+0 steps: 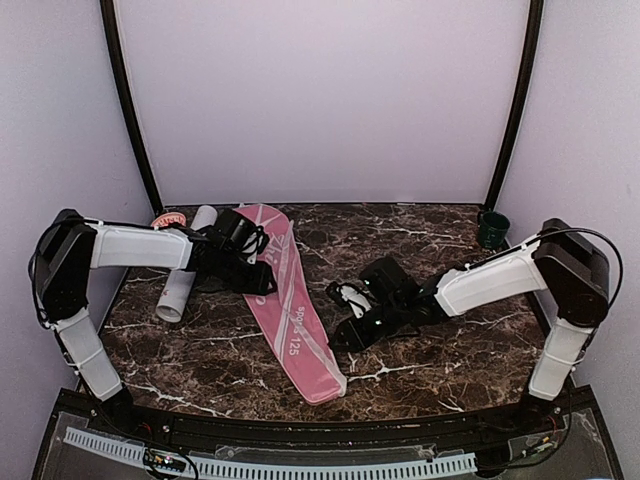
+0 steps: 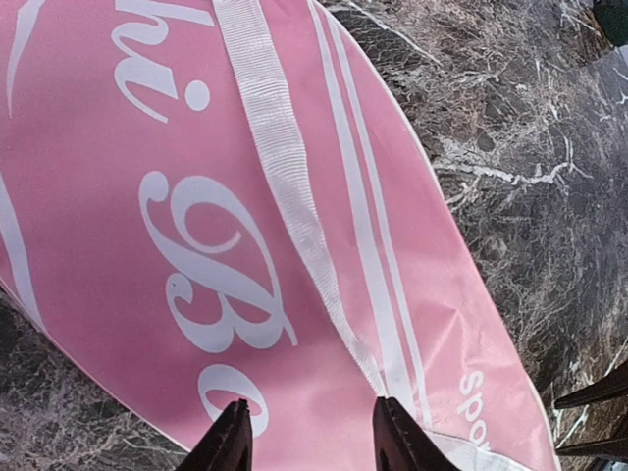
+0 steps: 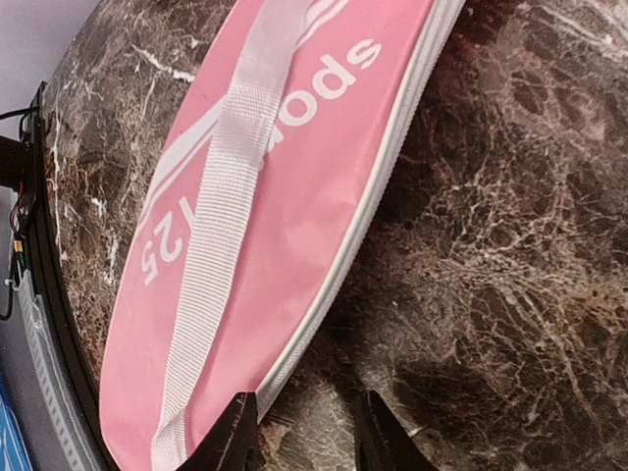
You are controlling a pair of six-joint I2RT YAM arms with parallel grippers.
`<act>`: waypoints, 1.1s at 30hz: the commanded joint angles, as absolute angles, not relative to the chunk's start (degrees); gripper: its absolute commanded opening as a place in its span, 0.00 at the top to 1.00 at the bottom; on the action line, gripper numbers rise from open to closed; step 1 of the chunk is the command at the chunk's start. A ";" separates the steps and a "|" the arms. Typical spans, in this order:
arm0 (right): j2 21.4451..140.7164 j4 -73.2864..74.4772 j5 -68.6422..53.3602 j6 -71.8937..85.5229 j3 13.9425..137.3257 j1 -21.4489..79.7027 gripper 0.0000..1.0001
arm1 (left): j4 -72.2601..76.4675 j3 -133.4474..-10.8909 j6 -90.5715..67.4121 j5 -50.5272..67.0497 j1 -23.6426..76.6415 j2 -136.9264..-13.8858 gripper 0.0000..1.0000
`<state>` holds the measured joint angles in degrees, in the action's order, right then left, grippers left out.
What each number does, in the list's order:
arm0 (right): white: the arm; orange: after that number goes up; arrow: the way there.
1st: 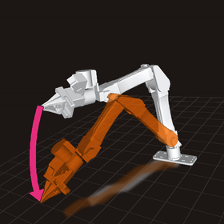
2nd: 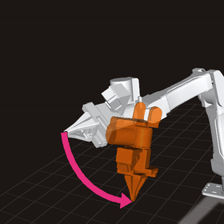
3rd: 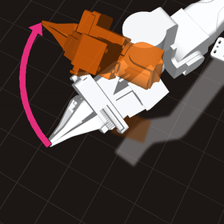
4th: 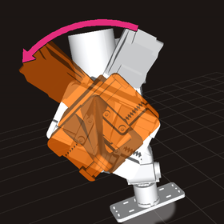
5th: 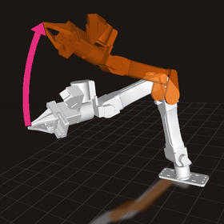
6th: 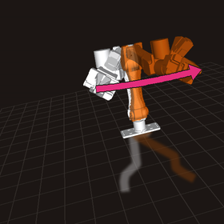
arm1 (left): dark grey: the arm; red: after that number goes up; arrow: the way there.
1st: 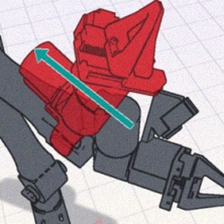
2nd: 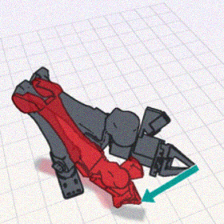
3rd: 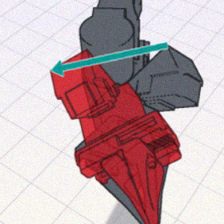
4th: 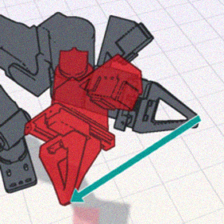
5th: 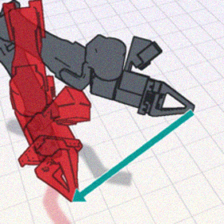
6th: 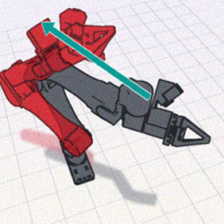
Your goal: Pack up the badminton gear
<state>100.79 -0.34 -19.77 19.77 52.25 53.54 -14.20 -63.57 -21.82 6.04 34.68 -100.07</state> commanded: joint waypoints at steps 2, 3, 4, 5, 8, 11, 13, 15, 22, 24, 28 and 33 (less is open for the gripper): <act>104.55 -6.82 -23.20 20.76 52.16 53.60 0.72 | -5.30 -62.24 -25.85 11.93 34.89 -100.61 0.56; 105.13 -7.72 -23.88 21.50 52.08 53.61 0.74 | -4.96 -62.34 -26.52 12.15 34.89 -101.30 0.56; 105.68 -8.53 -24.54 21.85 52.13 53.72 0.75 | -4.60 -62.39 -26.74 12.32 34.89 -102.01 0.56; 106.12 -9.17 -24.84 22.30 52.14 53.85 0.75 | -4.17 -62.43 -26.95 12.57 34.90 -102.64 0.56; 107.52 -11.52 -25.46 23.54 52.25 54.63 0.76 | -3.86 -63.46 -27.46 12.74 34.89 -104.68 0.56; 109.34 -13.22 -25.69 24.50 53.09 55.95 0.76 | -6.24 -65.62 -27.76 11.74 34.90 -107.08 0.56; 110.49 -14.67 -25.70 25.63 53.73 57.00 0.76 | -9.12 -68.03 -27.57 10.06 34.94 -108.22 0.63; 111.64 -16.28 -25.88 26.74 54.57 57.76 0.76 | -10.61 -69.36 -27.03 9.10 36.20 -108.54 0.79; 113.49 -20.97 -25.40 31.90 58.01 59.84 0.73 | -10.45 -75.43 -24.95 10.15 39.64 -107.59 1.00; 111.11 -21.24 -24.22 32.99 55.30 58.62 0.69 | -10.77 -77.80 -24.35 11.26 40.58 -108.36 1.00; 102.47 -18.07 -19.43 32.69 47.03 53.75 0.58 | -9.75 -81.29 -22.98 15.46 42.05 -110.91 0.97; 94.53 -9.90 -13.39 30.29 41.97 49.94 0.43 | -11.70 -85.30 -19.82 16.24 44.71 -114.91 0.85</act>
